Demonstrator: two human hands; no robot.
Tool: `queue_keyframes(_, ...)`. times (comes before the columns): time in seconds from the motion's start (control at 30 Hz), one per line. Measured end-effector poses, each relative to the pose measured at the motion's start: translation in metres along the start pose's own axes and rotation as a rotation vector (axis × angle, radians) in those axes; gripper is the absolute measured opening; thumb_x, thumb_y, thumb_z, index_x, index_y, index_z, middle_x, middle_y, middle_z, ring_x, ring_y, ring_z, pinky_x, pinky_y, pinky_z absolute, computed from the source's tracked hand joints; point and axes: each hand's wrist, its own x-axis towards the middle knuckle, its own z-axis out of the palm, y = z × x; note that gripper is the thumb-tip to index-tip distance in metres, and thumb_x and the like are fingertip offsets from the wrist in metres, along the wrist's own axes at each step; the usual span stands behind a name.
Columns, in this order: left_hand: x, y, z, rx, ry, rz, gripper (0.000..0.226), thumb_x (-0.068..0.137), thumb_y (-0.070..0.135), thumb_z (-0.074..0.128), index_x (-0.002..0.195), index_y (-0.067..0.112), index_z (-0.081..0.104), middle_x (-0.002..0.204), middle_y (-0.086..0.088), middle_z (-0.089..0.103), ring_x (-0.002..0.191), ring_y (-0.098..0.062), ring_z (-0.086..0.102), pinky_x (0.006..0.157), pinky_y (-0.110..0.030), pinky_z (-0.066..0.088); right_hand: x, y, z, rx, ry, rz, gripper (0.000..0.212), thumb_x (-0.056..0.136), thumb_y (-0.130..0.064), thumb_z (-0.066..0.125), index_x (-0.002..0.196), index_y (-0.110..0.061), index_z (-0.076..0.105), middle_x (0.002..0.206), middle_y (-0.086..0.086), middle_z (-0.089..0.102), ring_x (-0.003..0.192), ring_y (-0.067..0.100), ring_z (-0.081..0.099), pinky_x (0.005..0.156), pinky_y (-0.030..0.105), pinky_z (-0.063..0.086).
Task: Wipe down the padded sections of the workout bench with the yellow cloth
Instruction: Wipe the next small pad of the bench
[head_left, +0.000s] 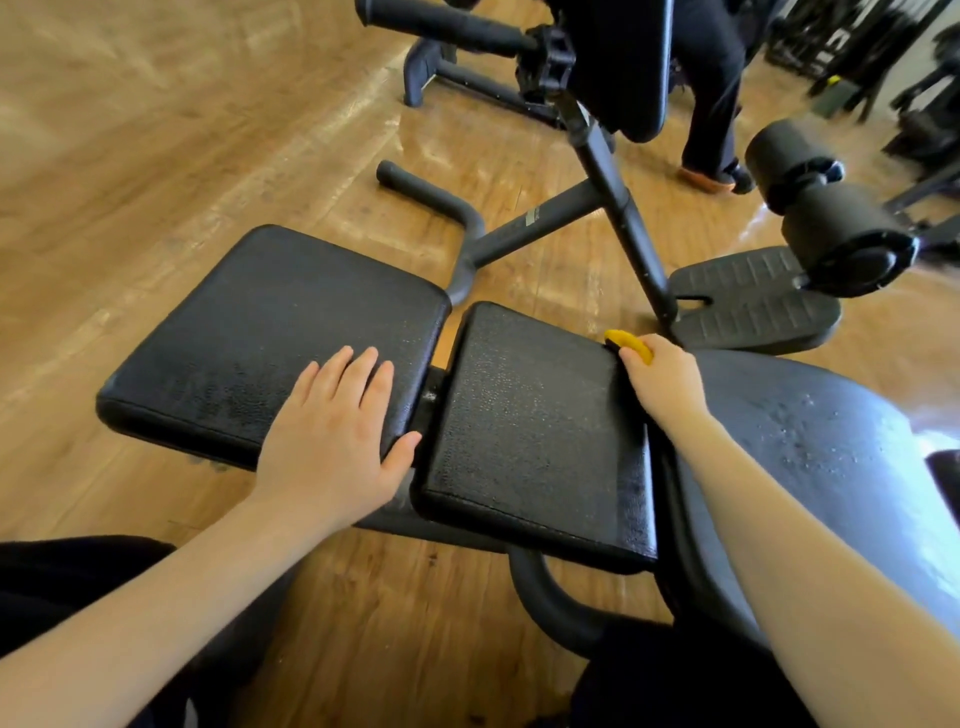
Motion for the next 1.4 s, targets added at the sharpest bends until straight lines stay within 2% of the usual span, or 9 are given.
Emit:
queue_keyframes(0.3,0.001,0.001,0.000,-0.006,0.026,-0.003,0.072,0.081,0.051,0.030,0.125,-0.001,0.054,0.129,-0.020,0.055,0.121,-0.037,0.050,0.098,-0.051,0.040,-0.039,0.000,0.000,0.063,0.049,0.114,0.029,0.094,-0.025,0.045,0.111,-0.003,0.053,0.107,0.019,0.062,0.099,0.035,0.055,0.075,0.035,0.040)
queue_keyframes(0.57,-0.001,0.002,-0.001,-0.004,0.026,0.000,0.074,0.081,0.050,0.028,0.125,-0.004,0.053,0.129,-0.023,0.053,0.122,-0.040,0.047,0.098,-0.055,0.039,-0.124,0.003,-0.009,0.042,-0.016,0.165,0.028,0.094,-0.028,0.047,0.113,-0.009,0.053,0.103,0.007,0.061,0.082,0.015,0.050,0.072,0.027,0.039)
queue_keyframes(0.73,-0.001,0.003,-0.001,-0.022,0.027,-0.008,0.066,0.084,0.043,0.044,0.128,-0.005,0.050,0.133,-0.024,0.050,0.126,-0.041,0.043,0.102,-0.055,0.035,-0.131,0.006,-0.029,0.143,-0.029,0.188,0.023,0.093,-0.025,0.048,0.107,-0.010,0.058,0.090,-0.001,0.056,0.083,0.018,0.054,0.061,0.025,0.033)
queue_keyframes(0.8,-0.001,0.002,0.000,-0.021,0.032,-0.008,0.061,0.089,0.039,0.052,0.132,-0.004,0.047,0.137,-0.023,0.046,0.130,-0.040,0.039,0.105,-0.054,0.032,-0.115,0.003,-0.036,0.246,0.044,0.201,0.022,0.093,-0.021,0.047,0.107,-0.009,0.059,0.091,0.001,0.057,0.087,0.021,0.055,0.066,0.027,0.033)
queue_keyframes(0.9,-0.002,0.002,-0.001,-0.017,0.024,-0.003,0.065,0.088,0.039,0.056,0.136,-0.002,0.041,0.143,-0.020,0.041,0.135,-0.037,0.033,0.109,-0.050,0.027,-0.093,-0.001,-0.030,0.355,0.083,0.142,0.026,0.093,-0.021,0.046,0.115,-0.012,0.058,0.103,0.007,0.063,0.099,0.025,0.056,0.077,0.027,0.036)
queue_keyframes(1.0,-0.003,0.002,-0.003,-0.032,0.020,0.002,0.065,0.089,0.040,0.052,0.138,0.000,0.039,0.145,-0.018,0.038,0.137,-0.035,0.030,0.111,-0.048,0.024,-0.089,0.000,-0.011,0.239,-0.040,0.076,0.039,0.094,-0.024,0.046,0.133,-0.017,0.045,0.132,0.003,0.054,0.121,0.021,0.048,0.097,0.029,0.035)
queue_keyframes(1.07,-0.003,0.002,-0.004,-0.036,0.013,0.002,0.065,0.090,0.041,0.050,0.140,0.001,0.037,0.147,-0.017,0.036,0.138,-0.033,0.028,0.112,-0.047,0.022,-0.099,0.000,-0.005,0.218,-0.033,0.064,0.042,0.095,-0.024,0.046,0.136,-0.018,0.042,0.138,0.003,0.049,0.127,0.021,0.044,0.105,0.030,0.031)
queue_keyframes(1.27,-0.004,0.003,-0.005,-0.042,0.001,0.000,0.066,0.088,0.040,0.052,0.138,0.000,0.039,0.145,-0.019,0.038,0.136,-0.035,0.030,0.110,-0.048,0.025,-0.173,-0.002,0.003,0.049,-0.113,-0.285,0.043,0.092,-0.017,0.052,0.134,-0.020,0.044,0.141,-0.003,0.044,0.135,0.011,0.033,0.105,0.011,0.013)
queue_keyframes(1.4,-0.003,0.005,-0.009,-0.045,-0.011,-0.001,0.066,0.089,0.041,0.050,0.140,0.001,0.036,0.147,-0.018,0.036,0.138,-0.034,0.028,0.111,-0.047,0.023,-0.180,-0.027,0.008,-0.032,-0.208,-0.432,0.047,0.095,-0.023,0.046,0.140,-0.023,0.034,0.148,-0.008,0.034,0.139,0.005,0.021,0.106,0.009,0.005)
